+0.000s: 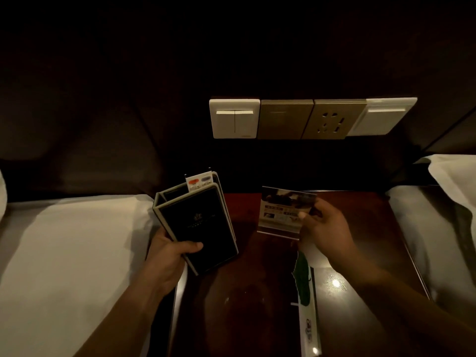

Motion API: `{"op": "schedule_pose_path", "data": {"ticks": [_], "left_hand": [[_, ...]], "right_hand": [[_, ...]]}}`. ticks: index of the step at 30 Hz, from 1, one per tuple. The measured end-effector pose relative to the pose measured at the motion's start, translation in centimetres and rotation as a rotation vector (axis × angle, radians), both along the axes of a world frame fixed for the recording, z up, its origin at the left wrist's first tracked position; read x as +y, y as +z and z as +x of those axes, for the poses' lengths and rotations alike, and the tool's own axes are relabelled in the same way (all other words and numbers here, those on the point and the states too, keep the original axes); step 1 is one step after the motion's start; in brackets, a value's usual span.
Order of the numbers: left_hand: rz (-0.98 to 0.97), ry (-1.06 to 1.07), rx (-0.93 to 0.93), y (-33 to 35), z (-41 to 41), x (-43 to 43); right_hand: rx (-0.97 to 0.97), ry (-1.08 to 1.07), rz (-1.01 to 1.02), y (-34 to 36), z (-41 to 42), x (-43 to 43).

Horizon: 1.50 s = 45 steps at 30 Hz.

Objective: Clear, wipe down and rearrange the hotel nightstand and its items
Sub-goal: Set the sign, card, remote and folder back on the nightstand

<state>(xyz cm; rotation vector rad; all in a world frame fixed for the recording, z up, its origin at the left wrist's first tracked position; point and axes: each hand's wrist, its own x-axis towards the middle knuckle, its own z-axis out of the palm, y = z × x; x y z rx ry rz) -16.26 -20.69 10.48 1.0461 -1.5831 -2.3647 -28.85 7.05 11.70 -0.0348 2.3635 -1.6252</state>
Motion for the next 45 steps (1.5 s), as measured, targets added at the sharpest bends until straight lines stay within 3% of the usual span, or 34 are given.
{"op": "schedule_pose_path", "data": {"ticks": [12, 17, 20, 27, 30, 34, 38, 42, 45], "left_hand": [[-0.048, 0.001, 0.005, -0.4, 0.9, 0.9], [0.259, 0.025, -0.253, -0.6, 4.4, 1.2], [0.312, -0.075, -0.445, -1.4, 7.3, 2.4], [-0.136, -0.365, -0.472, -1.8, 11.9, 5.0], [-0.441, -0.477, -0.443, -1.5, 12.7, 5.8], [-0.862, -0.677, -0.613, -0.7, 12.8, 7.0], [-0.811, -0.574, -0.529, -0.5, 11.5, 4.9], [-0.913, -0.458, -0.214, -0.2, 4.6, 2.6], [-0.639, -0.441, -0.029, 0.0, -2.3, 2.9]], "right_hand": [[-0.055, -0.048, -0.016, -2.9, 0.1, 1.5], [-0.026, -0.026, 0.052, -2.8, 0.0, 1.4], [-0.009, -0.004, 0.088, -3.0, 0.0, 1.4], [-0.007, 0.018, 0.069, -3.1, -0.3, 1.2], [-0.023, 0.027, 0.027, -3.0, -0.3, 0.9], [-0.007, 0.039, -0.001, -2.9, -0.1, 0.2], [0.009, 0.063, -0.046, -2.4, 0.0, -1.0], [0.052, 0.186, -0.018, -1.9, 0.0, -2.9], [0.084, 0.27, 0.012, -1.6, 0.1, -4.5]]}}
